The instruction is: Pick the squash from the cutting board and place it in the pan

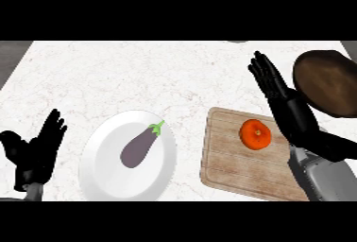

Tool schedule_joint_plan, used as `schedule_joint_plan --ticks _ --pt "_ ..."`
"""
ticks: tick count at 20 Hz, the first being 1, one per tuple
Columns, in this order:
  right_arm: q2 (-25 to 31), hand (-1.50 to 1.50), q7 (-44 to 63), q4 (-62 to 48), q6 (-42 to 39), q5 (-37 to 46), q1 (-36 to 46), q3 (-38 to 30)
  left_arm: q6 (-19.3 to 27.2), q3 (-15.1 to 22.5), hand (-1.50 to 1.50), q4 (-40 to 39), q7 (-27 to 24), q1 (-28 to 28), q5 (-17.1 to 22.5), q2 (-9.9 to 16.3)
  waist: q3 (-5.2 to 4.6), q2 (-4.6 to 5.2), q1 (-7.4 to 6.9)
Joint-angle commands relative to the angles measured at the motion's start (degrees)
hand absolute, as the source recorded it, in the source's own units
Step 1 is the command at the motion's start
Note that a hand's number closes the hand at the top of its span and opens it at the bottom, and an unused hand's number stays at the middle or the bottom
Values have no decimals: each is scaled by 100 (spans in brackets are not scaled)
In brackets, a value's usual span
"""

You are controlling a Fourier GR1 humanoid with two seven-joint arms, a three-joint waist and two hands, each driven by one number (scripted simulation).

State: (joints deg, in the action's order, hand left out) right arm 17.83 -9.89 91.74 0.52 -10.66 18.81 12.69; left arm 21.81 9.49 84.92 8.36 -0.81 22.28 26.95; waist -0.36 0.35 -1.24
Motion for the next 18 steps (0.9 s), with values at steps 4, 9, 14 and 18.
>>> schedule_joint_plan --ticks 4,9,14,18 --pt "445 150 1288 -1015 739 1327 809 53 -757 552 0 445 -72 414 122 -322 13 -11 9" --pt "1767 -150 1741 -1499 1447 3479 872 323 -1046 927 0 480 -106 500 295 -713 -15 -6 199" --pt "948 -150 1809 -1216 2596 4452 764 627 -1157 1152 0 507 -140 384 201 -959 33 -44 111" --pt "1312 -150 3634 -1069 450 4654 1361 1376 -1389 889 0 266 -14 750 375 -804 2 -50 121"
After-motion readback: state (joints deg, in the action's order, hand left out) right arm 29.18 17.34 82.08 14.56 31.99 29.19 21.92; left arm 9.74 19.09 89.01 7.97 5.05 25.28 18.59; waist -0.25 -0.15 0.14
